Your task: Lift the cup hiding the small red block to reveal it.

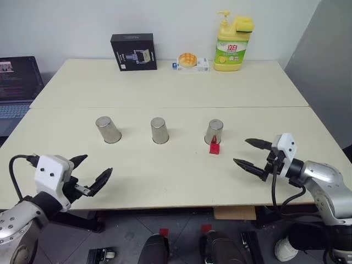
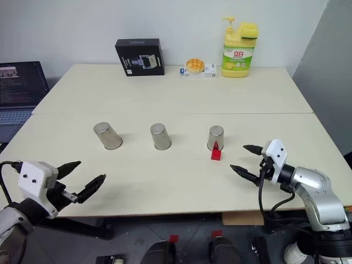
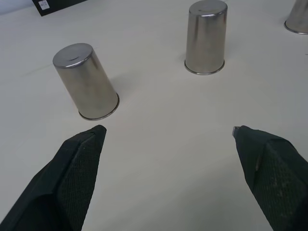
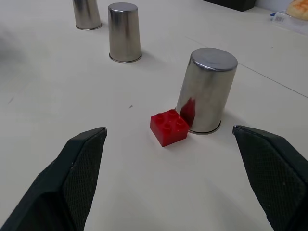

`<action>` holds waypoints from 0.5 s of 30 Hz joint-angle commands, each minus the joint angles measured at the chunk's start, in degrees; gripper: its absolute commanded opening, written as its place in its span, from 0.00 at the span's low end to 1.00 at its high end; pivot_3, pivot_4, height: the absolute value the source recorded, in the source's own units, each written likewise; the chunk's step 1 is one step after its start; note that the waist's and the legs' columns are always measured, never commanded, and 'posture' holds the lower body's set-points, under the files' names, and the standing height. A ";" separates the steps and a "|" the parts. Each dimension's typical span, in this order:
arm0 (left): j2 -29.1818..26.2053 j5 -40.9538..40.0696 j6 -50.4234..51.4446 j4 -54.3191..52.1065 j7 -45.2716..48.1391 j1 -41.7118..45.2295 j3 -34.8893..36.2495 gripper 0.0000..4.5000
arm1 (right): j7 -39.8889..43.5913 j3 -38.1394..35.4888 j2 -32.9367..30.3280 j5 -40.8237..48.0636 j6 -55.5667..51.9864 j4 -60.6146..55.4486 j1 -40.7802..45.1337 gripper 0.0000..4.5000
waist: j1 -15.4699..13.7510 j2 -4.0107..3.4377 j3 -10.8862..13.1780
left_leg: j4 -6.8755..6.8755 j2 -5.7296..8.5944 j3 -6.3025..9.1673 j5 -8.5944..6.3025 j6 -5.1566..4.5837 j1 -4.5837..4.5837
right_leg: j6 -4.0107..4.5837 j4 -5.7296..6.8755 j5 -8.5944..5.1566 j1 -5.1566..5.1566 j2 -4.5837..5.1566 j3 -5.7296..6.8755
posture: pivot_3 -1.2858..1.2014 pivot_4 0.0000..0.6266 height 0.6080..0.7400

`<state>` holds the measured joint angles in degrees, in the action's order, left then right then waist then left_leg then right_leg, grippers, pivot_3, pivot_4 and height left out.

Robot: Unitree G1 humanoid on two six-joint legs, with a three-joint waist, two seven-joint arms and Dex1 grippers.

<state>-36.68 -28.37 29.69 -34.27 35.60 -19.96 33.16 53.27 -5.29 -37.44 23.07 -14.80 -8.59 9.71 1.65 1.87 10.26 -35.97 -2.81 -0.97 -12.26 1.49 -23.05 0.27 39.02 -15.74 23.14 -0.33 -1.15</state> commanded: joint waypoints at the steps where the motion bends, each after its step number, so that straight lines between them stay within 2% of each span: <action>1: -0.65 -1.08 -0.45 -2.58 -0.04 0.30 1.62 1.00 | 0.31 -0.86 -0.83 -0.11 1.10 -0.86 1.24 0.99 | 0.00 0.00 0.00 | 0.00 0.00 0.00 0.00 0.00 0.00 | 0.00 0.00 0.00 0.00 0.00 0.00 | 0.52 0.24 1.00; 15: -1.79 -0.33 1.79 -4.40 -1.69 1.06 -0.11 1.00 | 1.67 -3.11 -2.75 0.59 1.58 1.71 2.34 0.99 | 0.01 0.00 0.00 | 0.00 0.01 0.00 0.00 0.00 0.00 | 0.00 0.00 0.00 0.00 -0.01 0.00 | 0.52 0.24 1.00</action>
<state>-37.43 -28.44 31.17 -36.31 34.34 -19.43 32.93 54.73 -6.58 -39.65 22.19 -13.27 -6.04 10.97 1.65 1.87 10.26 -35.98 -2.80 -0.97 -12.26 1.49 -23.05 0.27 39.02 -15.73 23.13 -0.34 -1.15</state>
